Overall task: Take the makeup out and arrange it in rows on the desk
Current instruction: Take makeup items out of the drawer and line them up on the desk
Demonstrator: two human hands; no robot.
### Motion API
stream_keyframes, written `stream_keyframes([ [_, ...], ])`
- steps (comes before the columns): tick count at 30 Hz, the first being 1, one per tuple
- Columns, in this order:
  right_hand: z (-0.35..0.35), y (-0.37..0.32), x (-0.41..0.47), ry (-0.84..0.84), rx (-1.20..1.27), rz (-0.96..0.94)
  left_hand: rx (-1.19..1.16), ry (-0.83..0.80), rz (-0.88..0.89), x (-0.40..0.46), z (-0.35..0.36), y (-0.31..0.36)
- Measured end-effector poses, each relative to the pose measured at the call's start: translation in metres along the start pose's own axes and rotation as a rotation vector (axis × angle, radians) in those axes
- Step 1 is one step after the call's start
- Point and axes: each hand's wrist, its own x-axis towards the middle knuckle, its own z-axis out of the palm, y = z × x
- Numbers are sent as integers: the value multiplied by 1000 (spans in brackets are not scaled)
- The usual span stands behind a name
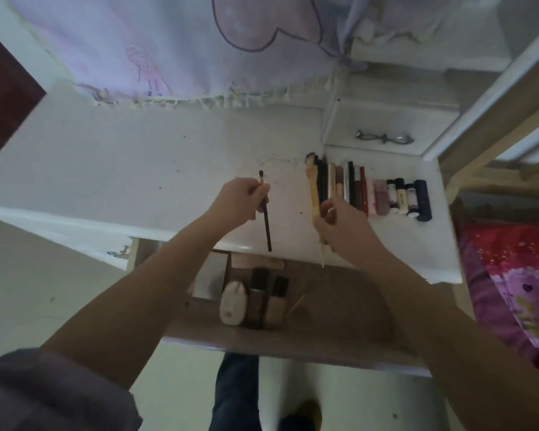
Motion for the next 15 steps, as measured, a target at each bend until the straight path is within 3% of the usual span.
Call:
stream_keyframes([
  [2,13,-15,37,93,-37,28,38,-29,7,35,-2,3],
  [5,33,-22,82,200,-282,61,95,-106,-5,81,5,8],
  [9,44,-17,108,157,-528,117,159,-177,-15,119,23,11],
  [15,28,-24,75,209,-318,64,106,-172,-84,110,27,-1],
])
